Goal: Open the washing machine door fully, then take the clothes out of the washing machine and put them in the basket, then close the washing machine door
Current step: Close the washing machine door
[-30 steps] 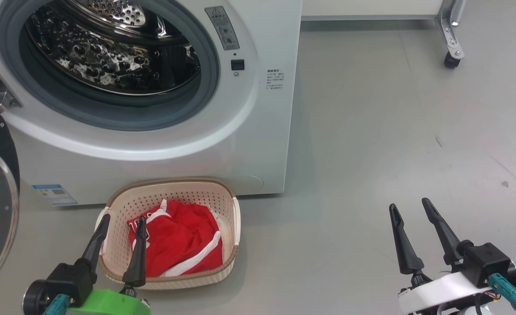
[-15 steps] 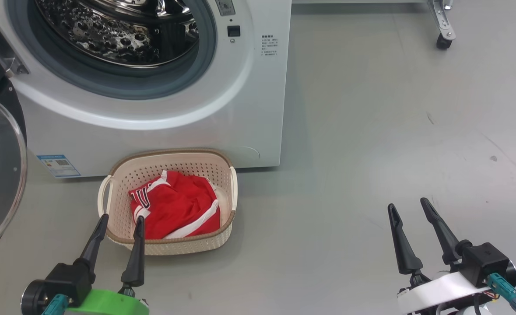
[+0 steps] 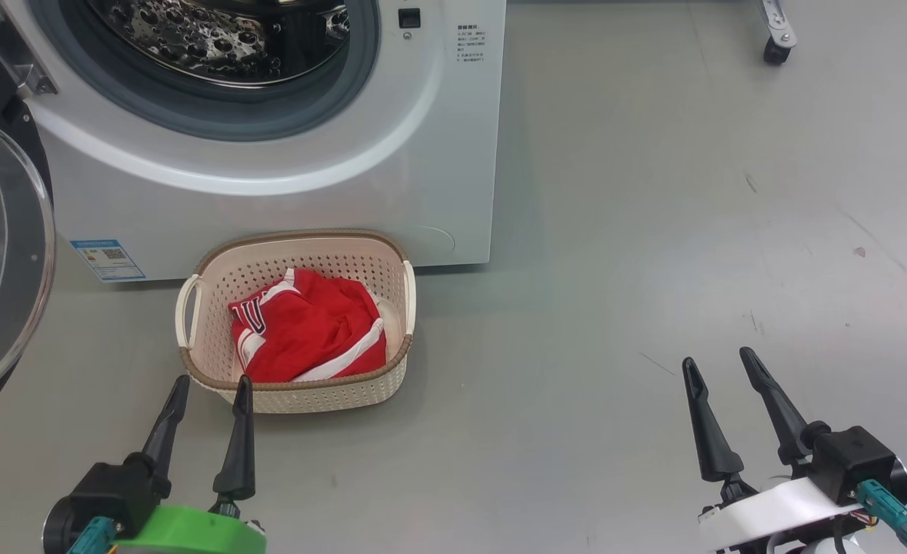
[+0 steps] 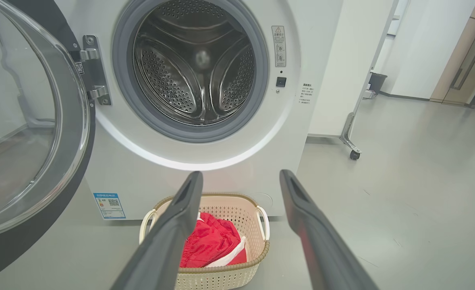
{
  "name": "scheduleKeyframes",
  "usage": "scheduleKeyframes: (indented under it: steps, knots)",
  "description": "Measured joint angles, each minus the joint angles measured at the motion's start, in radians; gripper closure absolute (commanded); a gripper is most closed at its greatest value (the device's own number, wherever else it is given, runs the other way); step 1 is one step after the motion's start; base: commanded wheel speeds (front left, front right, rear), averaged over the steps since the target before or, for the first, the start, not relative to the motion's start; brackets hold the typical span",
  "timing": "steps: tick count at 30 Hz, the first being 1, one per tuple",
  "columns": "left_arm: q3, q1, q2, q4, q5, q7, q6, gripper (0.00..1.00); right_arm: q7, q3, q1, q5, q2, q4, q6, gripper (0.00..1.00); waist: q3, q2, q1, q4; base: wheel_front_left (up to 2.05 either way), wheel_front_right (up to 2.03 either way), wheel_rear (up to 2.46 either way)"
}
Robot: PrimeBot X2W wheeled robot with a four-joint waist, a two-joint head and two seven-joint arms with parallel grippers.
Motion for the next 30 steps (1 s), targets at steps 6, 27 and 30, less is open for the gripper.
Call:
scheduleKeyframes:
  steps: [6, 27, 30]
  knots:
    - [0.003, 0.0, 0.0, -0.006, 0.0, 0.0, 0.0, 0.0, 0.0, 0.0, 0.0, 0.0, 0.0, 0.0, 0.0, 0.0, 0.003, 0.0, 0.0, 0.002, -0.36, 0.36, 0.0]
    - [0.021, 0.0, 0.001, -0.017, 0.029, 0.0, 0.0, 0.0, 0.0, -0.001, -0.011, 0.0, 0.001, 0.001, 0.0, 0.0, 0.009, 0.0, 0.0, 0.007, -0.03, 0.03, 0.0]
    - [0.021, 0.0, 0.001, -0.017, 0.03, 0.0, 0.0, 0.0, 0.0, -0.001, -0.012, 0.0, 0.001, 0.001, 0.0, 0.0, 0.008, 0.0, 0.0, 0.007, 0.0, 0.0, 0.0]
